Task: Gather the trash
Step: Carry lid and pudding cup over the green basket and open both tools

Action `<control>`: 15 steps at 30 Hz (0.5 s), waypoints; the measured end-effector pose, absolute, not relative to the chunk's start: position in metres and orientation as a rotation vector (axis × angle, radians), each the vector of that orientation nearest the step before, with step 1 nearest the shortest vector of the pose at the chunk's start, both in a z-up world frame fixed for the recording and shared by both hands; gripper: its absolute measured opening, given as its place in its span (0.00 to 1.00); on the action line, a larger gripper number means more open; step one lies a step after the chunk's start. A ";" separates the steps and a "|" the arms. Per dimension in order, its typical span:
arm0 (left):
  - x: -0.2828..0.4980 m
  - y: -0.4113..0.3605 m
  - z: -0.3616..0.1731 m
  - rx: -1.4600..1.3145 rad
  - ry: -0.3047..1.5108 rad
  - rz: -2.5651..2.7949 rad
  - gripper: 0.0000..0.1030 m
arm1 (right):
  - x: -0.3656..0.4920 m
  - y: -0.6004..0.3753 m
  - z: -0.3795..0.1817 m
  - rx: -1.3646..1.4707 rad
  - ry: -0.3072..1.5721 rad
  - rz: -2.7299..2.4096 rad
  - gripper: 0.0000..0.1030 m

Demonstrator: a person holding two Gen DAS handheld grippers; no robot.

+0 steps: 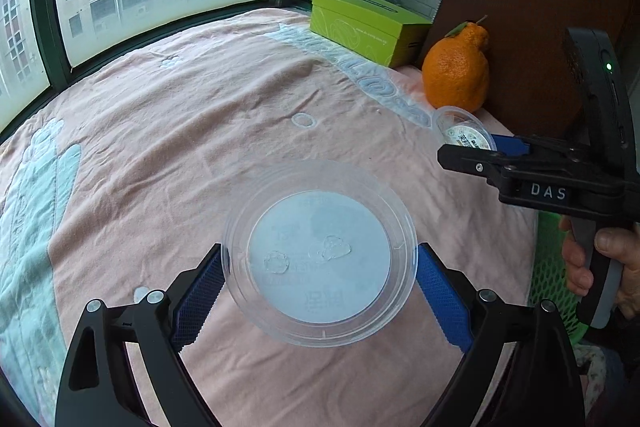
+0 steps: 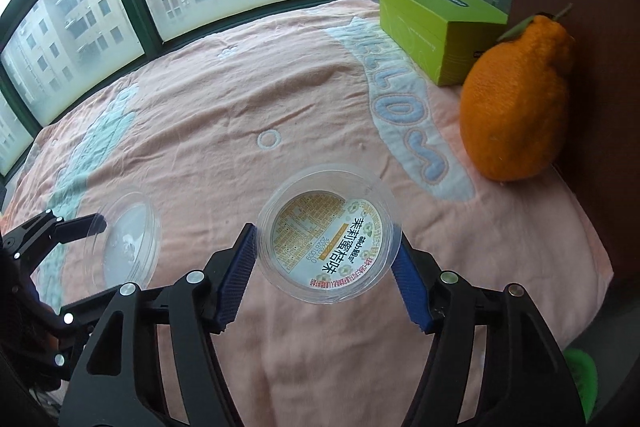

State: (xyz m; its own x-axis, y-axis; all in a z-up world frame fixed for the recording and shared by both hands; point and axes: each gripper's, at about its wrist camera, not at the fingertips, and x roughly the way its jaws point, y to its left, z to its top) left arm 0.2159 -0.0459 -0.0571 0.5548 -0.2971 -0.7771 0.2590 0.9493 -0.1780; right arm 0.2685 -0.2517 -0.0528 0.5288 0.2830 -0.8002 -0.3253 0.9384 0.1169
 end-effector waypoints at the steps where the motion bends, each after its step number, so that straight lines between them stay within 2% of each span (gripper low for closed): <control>1: 0.212 -0.050 -0.056 -0.044 0.925 -0.337 0.87 | 0.261 -0.258 -0.052 -0.036 0.947 0.357 0.63; 15: 0.168 -0.131 -0.046 0.030 0.925 -0.465 0.87 | 0.176 -0.353 -0.052 0.071 0.953 0.205 0.63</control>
State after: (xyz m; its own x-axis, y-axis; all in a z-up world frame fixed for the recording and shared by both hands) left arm 0.1678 -0.1306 -0.0457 0.5102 -0.3735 -0.7747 0.3989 0.9008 -0.1716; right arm 0.1758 -0.3533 -0.0523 0.5613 0.2056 -0.8017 -0.1429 0.9782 0.1508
